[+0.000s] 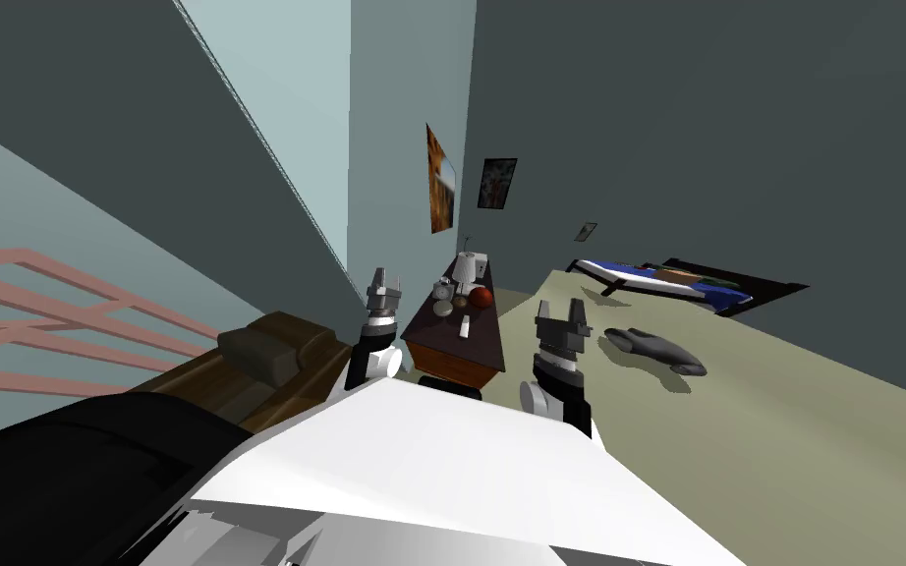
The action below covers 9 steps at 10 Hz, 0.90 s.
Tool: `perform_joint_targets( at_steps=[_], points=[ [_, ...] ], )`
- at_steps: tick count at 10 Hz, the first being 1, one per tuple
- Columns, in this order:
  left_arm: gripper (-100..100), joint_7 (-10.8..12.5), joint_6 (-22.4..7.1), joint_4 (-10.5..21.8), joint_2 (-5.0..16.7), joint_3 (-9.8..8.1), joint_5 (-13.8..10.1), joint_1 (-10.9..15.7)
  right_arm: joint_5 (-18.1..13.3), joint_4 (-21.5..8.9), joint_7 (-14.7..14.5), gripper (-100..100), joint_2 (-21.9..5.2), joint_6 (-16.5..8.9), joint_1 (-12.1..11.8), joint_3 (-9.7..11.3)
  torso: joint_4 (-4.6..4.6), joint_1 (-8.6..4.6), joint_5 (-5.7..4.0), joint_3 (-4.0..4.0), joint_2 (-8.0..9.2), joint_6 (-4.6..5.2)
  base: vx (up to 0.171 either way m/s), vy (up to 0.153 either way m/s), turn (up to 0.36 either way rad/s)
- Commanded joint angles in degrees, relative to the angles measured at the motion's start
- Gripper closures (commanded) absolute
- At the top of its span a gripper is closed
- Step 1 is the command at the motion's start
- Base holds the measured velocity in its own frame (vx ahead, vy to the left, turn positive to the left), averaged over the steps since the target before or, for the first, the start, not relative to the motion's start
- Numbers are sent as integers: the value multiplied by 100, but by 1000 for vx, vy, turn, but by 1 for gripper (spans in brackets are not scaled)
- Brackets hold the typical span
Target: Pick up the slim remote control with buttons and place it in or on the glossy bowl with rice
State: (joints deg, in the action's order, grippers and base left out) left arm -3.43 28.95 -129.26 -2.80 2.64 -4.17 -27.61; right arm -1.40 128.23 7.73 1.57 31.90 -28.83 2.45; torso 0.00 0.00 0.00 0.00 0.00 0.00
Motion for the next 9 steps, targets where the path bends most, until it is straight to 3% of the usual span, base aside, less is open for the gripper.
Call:
perform_joint_targets(
  at_steps=[1, 4, 8, 9],
  points=[
    [0, 0, 0, 0, 0, 0, 0, 0, -141, -121, -87, -100, -209, 30, 32, -2, 0, 0, 0, 0, 0, 0, -20, -11, 212],
    [0, 0, 0, 0, 0, 0, 0, 1, -483, -427, -298, -100, -617, 98, 113, -13, 2, -17, -4, 6, 11, -2, -32, -39, 222],
    [0, 0, 0, 0, 1, 0, 0, 1, -1120, -1060, -743, -100, -1354, 216, 300, -26, 4, -22, -5, 10, 18, -2, -51, -45, 319],
    [0, 0, 0, 0, 1, 0, 0, 1, -1191, -1092, -743, -100, -1354, 216, 300, -26, 4, -20, -5, 9, 15, -2, -32, -32, 129]
  ],
)
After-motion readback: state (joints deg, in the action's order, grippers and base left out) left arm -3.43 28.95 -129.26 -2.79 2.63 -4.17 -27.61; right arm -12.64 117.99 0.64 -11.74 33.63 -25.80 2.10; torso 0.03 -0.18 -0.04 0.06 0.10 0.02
